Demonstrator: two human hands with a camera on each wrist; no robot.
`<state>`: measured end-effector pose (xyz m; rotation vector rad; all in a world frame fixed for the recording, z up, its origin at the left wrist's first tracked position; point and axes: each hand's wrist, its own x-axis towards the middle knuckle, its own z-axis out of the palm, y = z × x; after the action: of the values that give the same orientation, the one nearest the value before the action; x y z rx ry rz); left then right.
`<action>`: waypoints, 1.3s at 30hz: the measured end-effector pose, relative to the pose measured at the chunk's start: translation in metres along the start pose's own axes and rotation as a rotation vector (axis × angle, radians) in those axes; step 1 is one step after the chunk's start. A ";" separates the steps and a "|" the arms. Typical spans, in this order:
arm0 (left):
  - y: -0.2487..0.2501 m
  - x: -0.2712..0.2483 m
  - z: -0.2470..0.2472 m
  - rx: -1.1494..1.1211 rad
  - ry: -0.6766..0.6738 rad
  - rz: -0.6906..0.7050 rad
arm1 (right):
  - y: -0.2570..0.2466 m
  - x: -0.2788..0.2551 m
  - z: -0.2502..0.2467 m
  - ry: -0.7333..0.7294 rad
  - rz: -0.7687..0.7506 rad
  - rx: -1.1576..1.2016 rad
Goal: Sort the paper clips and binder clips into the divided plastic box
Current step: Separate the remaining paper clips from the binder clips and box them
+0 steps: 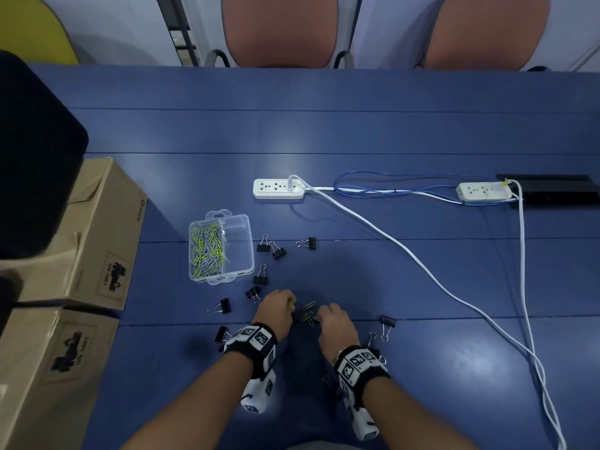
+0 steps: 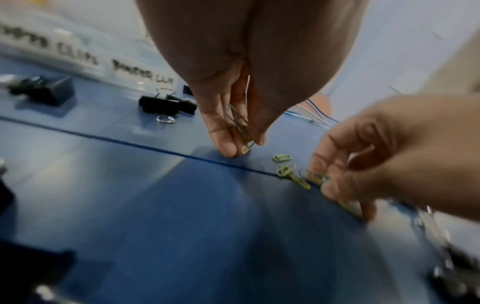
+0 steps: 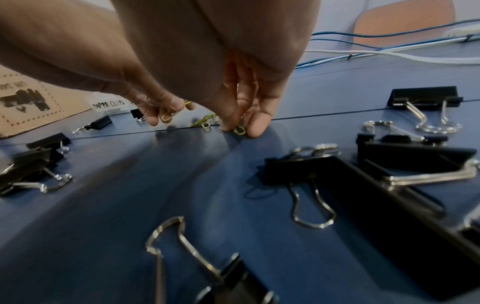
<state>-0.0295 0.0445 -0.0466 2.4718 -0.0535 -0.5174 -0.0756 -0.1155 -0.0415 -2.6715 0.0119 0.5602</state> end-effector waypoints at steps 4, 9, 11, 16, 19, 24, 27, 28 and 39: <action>0.001 0.003 -0.006 -0.337 0.014 -0.182 | 0.013 0.007 -0.009 0.098 0.125 0.364; 0.003 0.010 -0.011 -0.705 -0.085 -0.284 | 0.026 0.017 -0.029 0.109 0.396 0.960; 0.007 0.009 -0.013 -0.815 -0.131 -0.320 | 0.027 0.015 -0.041 0.039 0.432 1.184; 0.019 0.006 -0.016 -0.937 -0.254 -0.390 | 0.034 0.013 -0.056 -0.165 0.462 1.355; 0.028 0.004 -0.019 -0.933 -0.253 -0.485 | 0.034 0.017 -0.057 -0.196 0.596 1.318; 0.035 0.005 -0.013 -0.649 -0.135 -0.454 | 0.032 0.022 -0.050 -0.188 0.402 0.723; 0.032 -0.001 -0.008 -0.033 -0.131 -0.147 | 0.030 0.012 -0.046 -0.140 0.199 0.257; 0.031 -0.003 -0.007 0.129 -0.121 -0.056 | 0.029 0.009 -0.044 -0.141 0.167 0.176; 0.031 -0.003 -0.014 0.632 -0.324 0.361 | 0.021 0.005 -0.034 -0.113 0.040 -0.064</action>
<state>-0.0243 0.0272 -0.0175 2.8432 -0.8980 -0.8279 -0.0601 -0.1480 -0.0227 -2.7027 0.0147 0.7353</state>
